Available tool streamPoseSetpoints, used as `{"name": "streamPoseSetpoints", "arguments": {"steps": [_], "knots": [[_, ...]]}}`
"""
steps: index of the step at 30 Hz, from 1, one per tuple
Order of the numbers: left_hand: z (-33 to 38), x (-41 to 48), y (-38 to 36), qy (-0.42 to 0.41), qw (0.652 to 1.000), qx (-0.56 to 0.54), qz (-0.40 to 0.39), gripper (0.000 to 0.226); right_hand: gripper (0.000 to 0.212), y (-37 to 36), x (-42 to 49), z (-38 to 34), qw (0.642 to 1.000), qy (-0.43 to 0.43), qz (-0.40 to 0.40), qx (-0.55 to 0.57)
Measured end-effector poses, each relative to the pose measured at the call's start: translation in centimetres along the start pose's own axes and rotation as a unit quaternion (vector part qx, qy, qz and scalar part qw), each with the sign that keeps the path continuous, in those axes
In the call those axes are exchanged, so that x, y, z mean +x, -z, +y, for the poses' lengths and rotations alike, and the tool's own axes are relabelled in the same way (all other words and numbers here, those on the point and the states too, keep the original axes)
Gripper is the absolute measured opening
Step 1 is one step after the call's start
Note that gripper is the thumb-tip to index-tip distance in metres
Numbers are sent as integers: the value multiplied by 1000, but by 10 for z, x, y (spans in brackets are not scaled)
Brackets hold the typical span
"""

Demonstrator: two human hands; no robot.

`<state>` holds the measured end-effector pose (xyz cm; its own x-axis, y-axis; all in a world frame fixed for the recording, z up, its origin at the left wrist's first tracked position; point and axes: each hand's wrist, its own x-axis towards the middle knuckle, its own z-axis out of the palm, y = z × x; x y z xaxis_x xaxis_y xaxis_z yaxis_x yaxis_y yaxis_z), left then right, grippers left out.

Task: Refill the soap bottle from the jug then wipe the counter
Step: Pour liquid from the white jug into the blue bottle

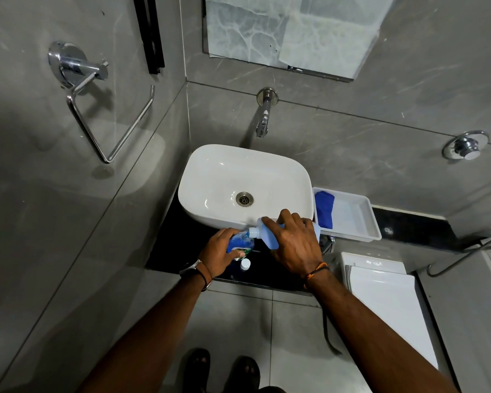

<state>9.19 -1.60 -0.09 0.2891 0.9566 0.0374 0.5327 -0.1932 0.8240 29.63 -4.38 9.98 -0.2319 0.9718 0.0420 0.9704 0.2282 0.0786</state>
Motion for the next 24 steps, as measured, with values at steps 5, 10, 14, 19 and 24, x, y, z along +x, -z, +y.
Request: {"name": "streamPoseSetpoints", "arguments": {"steps": [5,10,14,19,24], "knots": [[0,2,2,-3,1000,6,3,44,70,2,1,-1,1000,-4,13,-5],[0,4,4,-1,1000,6,1,45,69,3,4,0,1000,-4,12,-6],[-1,5,4,2,1000,6,1,44,71,2,5,0,1000,-3,6,-7],[-2,6,4,2,1000,6,-1,45,72,2,6,0,1000,-2,10,-10],[-1,8,5,0,1000,5,-2,45,71,2,7,0,1000,-4,14,-9]]}}
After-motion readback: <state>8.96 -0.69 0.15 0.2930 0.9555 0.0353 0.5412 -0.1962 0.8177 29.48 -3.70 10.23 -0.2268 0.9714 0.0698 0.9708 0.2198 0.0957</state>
